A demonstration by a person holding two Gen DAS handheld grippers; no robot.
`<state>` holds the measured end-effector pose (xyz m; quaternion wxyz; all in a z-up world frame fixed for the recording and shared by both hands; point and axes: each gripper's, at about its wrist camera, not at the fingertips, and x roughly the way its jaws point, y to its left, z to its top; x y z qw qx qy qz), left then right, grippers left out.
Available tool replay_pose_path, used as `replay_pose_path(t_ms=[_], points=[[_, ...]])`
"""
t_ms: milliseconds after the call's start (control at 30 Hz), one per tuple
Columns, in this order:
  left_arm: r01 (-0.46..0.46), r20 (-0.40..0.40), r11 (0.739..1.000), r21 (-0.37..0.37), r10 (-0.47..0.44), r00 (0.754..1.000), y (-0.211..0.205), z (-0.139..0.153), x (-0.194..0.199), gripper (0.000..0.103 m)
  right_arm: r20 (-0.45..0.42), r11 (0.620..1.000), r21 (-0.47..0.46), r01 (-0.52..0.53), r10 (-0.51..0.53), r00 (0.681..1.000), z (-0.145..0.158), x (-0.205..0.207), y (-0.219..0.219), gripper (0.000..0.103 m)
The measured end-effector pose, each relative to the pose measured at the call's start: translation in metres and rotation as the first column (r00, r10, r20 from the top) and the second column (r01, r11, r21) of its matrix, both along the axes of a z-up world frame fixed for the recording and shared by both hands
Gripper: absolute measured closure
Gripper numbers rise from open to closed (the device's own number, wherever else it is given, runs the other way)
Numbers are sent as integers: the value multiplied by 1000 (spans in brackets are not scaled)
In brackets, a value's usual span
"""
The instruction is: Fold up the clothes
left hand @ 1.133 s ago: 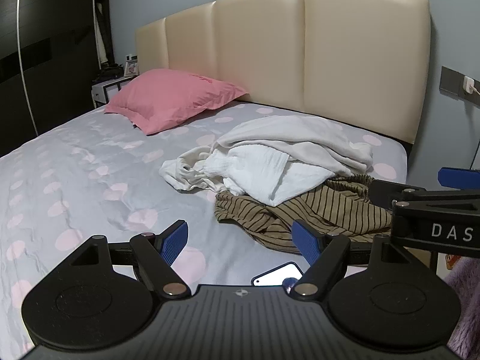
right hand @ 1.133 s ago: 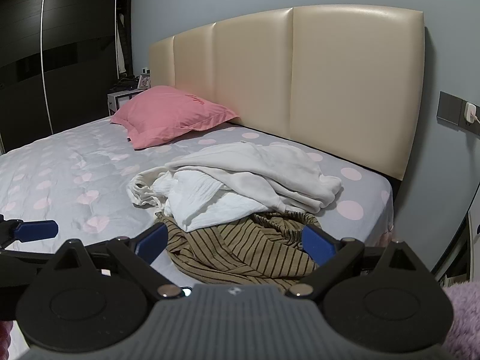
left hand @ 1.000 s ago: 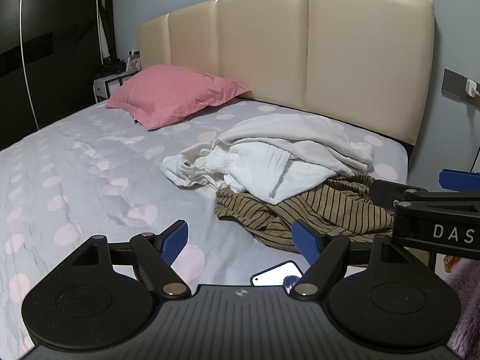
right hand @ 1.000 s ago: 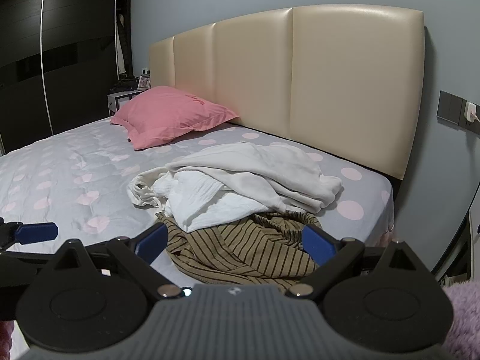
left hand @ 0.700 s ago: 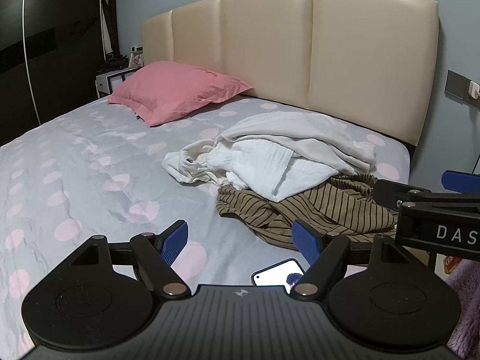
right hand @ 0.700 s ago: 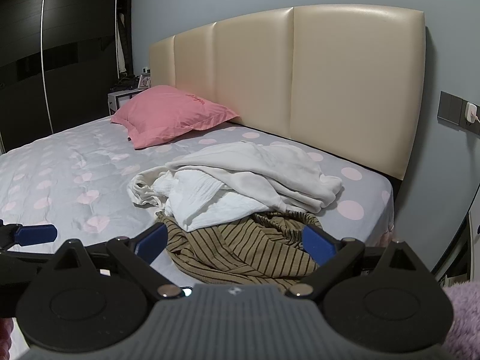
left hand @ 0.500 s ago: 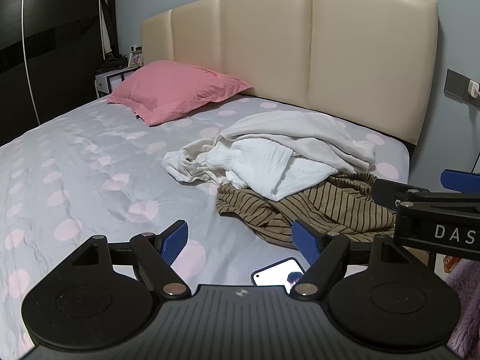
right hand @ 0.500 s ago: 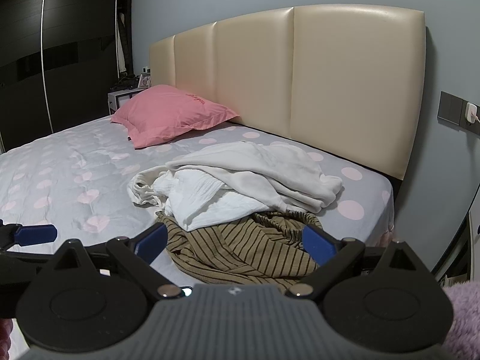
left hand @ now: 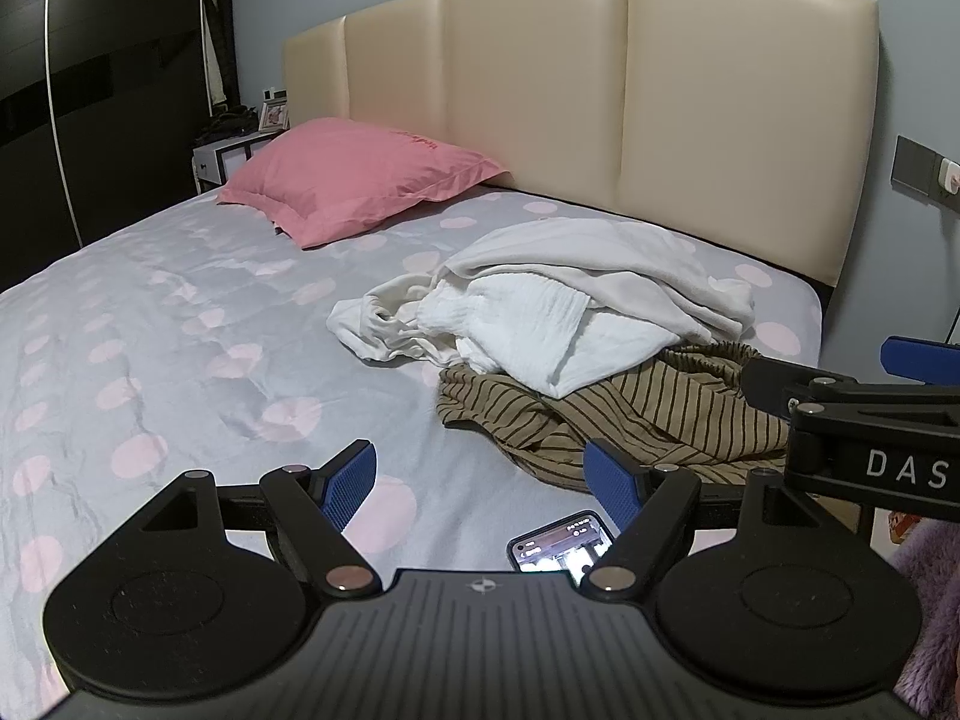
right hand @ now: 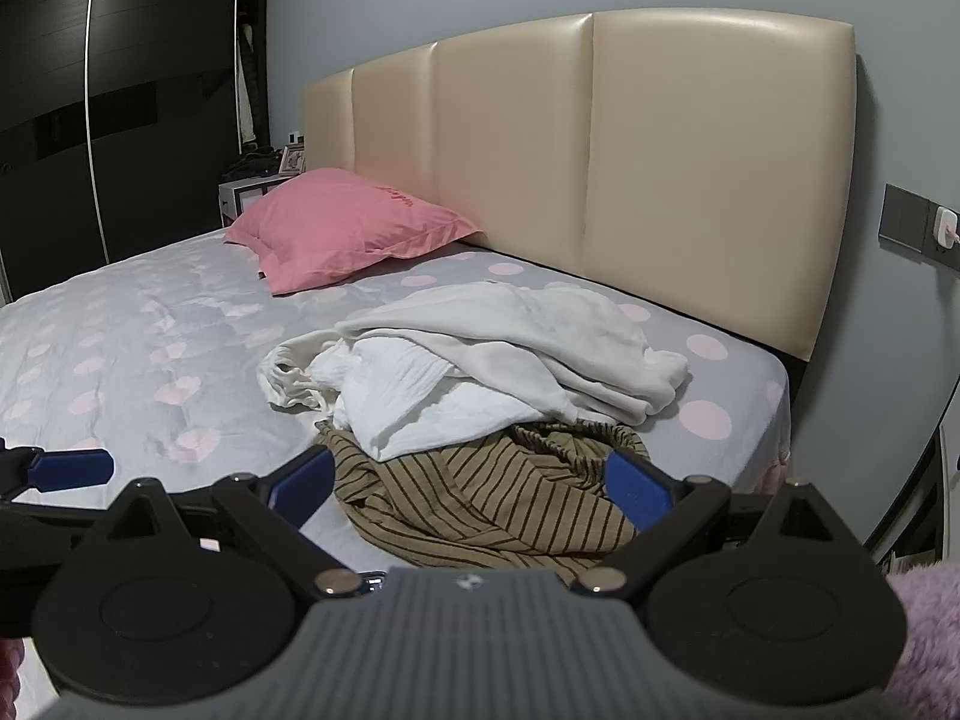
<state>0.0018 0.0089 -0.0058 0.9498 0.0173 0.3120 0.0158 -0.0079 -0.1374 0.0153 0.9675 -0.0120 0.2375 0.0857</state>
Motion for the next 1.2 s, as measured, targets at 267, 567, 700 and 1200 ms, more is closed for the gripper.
replay_pose_path(t_ms=[267,567,700,1200], points=[[2,-2,1000,0,-2,1000,2,0,-2,27,-3,1000,-3,1,-1,1000,0,-1,1,5],[0,-5,1000,0,0,1000,2,0,-2,27,-5,1000,-1,1,-1,1000,0,0,1,5],[0,-7,1000,-1,0,1000,3,0,-2,27,-5,1000,-2,1,-1,1000,0,-1,2,5],[0,-19,1000,-2,0,1000,2,1,-2,27,-9,1000,-7,-4,4,1000,-1,1,3,5]])
